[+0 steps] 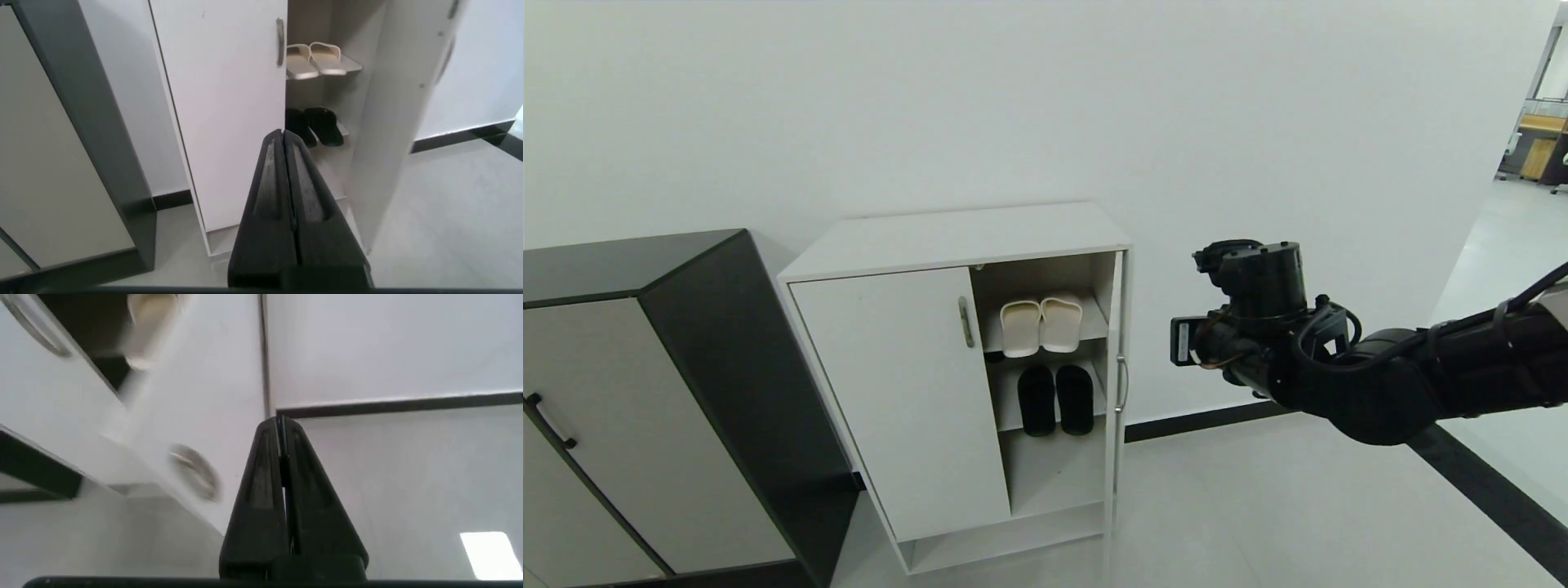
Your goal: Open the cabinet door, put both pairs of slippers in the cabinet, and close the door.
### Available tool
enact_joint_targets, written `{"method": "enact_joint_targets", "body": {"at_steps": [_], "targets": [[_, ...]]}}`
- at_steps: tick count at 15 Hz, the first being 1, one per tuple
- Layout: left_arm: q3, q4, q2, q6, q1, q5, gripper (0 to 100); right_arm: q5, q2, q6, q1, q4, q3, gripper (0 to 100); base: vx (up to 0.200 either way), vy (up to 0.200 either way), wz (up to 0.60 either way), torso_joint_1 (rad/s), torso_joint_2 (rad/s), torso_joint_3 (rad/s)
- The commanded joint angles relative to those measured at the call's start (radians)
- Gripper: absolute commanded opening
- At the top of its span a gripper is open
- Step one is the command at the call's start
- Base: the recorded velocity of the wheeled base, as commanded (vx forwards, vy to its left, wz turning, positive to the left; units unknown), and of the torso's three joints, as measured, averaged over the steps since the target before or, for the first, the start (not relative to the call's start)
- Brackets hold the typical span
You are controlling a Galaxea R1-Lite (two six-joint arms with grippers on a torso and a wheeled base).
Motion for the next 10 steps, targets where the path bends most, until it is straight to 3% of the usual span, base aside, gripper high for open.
{"method": "enact_joint_targets", "body": {"at_steps": [1,4,7,8,9,10], "targets": [[0.000,0.000,0.000,0.000,0.000,0.000,0,0.001,-0.006,-0.007,0.002,-0.026,0.057,0,0.000,0.000,0.00,0.000,0.00,0.000],[0.000,0.000,0.000,0.000,0.000,0.000,0,-0.013,-0.026,-0.032,0.010,-0.046,0.091,0,0.000,0.000,0.00,0.000,0.00,0.000],[0.000,0.000,0.000,0.000,0.000,0.000,0,-0.024,-0.089,0.077,0.010,-0.037,0.011,0,0.000,0.000,0.00,0.000,0.00,0.000],[0.000,0.000,0.000,0.000,0.000,0.000,0,-0.203,-0.060,0.014,0.002,0.053,0.005,0,0.000,0.000,0.00,0.000,0.00,0.000],[0.000,0.000,0.000,0.002,0.000,0.000,0,-0.313,-0.058,-0.015,0.002,0.127,0.017,0,0.000,0.000,0.00,0.000,0.00,0.000],[0.000,0.000,0.000,0.000,0.000,0.000,0,-0.201,-0.078,-0.001,0.007,0.129,0.041,0,0.000,0.000,0.00,0.000,0.00,0.000]]}}
